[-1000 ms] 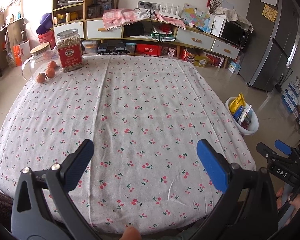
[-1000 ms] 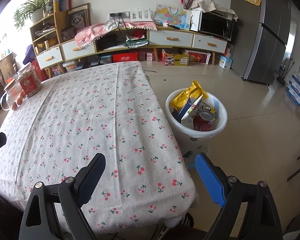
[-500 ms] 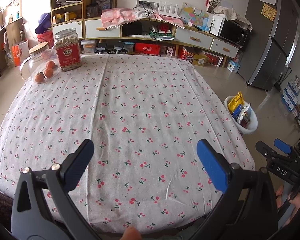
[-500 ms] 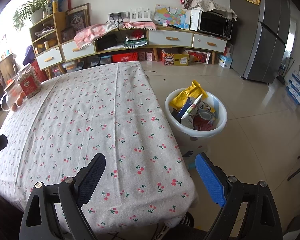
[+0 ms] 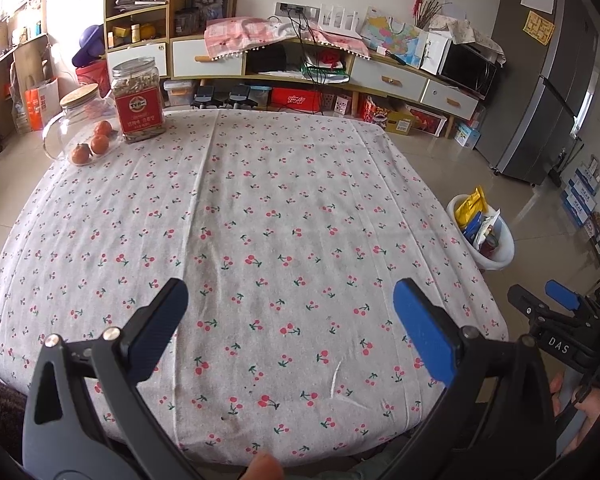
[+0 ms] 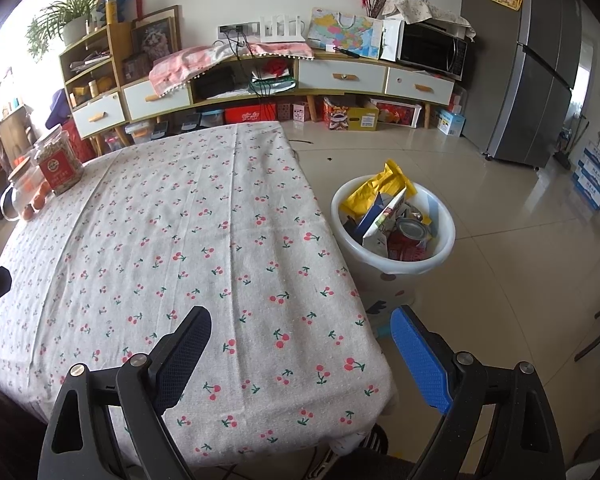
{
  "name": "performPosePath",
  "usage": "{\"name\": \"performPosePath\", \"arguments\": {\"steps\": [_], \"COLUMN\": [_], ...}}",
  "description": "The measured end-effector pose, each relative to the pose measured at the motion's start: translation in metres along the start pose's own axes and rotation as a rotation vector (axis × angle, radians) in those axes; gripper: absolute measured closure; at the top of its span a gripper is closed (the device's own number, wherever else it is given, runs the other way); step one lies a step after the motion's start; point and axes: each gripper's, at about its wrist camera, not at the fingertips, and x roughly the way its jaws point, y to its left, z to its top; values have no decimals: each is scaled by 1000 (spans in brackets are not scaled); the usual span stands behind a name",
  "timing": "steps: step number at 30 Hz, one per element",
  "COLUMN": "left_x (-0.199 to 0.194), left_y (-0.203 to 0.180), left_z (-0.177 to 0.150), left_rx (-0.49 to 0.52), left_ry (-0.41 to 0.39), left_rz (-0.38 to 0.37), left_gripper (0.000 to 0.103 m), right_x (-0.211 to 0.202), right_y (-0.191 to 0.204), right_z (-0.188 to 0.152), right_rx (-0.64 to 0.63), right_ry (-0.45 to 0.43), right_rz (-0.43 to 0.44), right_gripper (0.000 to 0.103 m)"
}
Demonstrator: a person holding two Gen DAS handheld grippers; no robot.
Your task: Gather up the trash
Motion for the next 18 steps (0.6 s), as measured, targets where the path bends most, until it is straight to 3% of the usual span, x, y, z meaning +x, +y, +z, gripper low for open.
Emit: {"name": "performPosePath", "arguments": {"steps": [18], "left_x": [1], "left_y": [-7], "left_z": [-1], "left_rx": [1], "left_ry": [7], "left_rz": [35], "left_gripper": [1], "right_x": [1], "right_y": [-2], "right_z": [-1], "right_rx": [1], "right_ry": [4], "right_rz": [1], "right_gripper": [10]}}
